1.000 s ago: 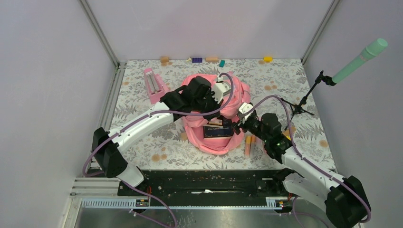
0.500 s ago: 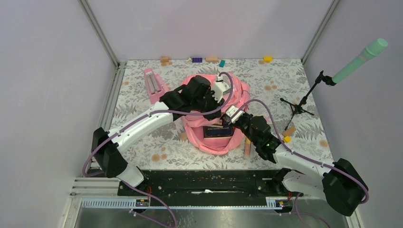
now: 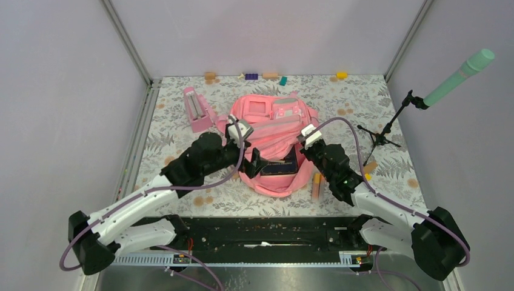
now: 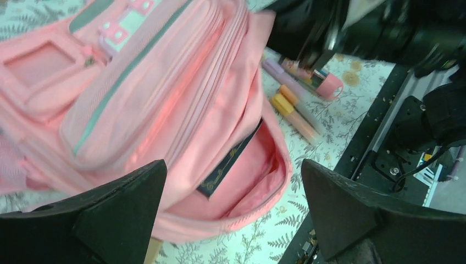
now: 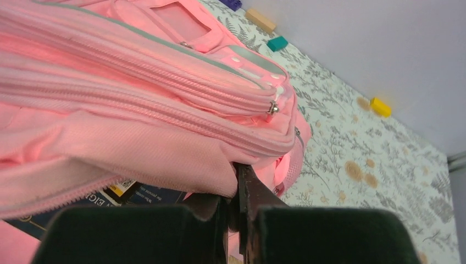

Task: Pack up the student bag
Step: Zip the student bag at the center of the board.

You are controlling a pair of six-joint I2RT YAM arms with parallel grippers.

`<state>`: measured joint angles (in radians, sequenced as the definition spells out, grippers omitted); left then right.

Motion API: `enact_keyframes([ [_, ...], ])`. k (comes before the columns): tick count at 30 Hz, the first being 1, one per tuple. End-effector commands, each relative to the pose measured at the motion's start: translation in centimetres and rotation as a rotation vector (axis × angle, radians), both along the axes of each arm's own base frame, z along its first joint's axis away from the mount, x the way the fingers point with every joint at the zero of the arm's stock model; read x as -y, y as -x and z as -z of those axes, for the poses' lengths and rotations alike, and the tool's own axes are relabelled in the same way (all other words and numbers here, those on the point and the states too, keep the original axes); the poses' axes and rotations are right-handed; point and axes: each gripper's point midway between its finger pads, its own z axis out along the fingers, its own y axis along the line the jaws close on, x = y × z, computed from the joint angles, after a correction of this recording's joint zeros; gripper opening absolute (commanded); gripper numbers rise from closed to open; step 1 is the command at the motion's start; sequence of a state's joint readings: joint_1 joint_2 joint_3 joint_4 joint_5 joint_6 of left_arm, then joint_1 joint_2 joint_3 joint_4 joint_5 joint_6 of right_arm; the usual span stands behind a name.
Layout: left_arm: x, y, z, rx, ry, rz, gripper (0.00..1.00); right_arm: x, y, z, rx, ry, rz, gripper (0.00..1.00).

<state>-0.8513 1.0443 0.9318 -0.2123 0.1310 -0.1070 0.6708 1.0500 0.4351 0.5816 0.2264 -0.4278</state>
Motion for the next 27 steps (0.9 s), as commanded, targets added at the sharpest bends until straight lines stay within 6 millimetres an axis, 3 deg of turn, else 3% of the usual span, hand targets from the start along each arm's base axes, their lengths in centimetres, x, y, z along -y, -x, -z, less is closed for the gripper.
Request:
enact_keyframes([
  [1, -1.7, -1.2, 2.6, -0.023, 0.092, -0.144, 0.99, 1.2, -1.2, -4.0, -0.010, -0.219, 0.064, 0.00],
  [4, -3.3, -1.5, 6.3, -0.082, 0.061, -0.199, 0.99, 1.9, -1.5, -4.0, -0.036, -0.250, 0.079, 0.00],
  [10, -5.3, -2.7, 9.3, -0.144, 0.144, -0.208, 0.98, 2.2, -1.6, -4.3, -0.077, -0.324, 0.046, 0.00],
  [16, -5.3, -2.4, 11.6, -0.187, 0.155, -0.143, 0.95, 1.9, -1.8, -4.3, -0.114, -0.348, 0.029, 0.00],
  [27, -5.5, -4.0, 14.3, -0.276, 0.179, -0.082, 0.67, 1.0, -1.5, -4.2, -0.139, -0.361, -0.027, 0.00],
])
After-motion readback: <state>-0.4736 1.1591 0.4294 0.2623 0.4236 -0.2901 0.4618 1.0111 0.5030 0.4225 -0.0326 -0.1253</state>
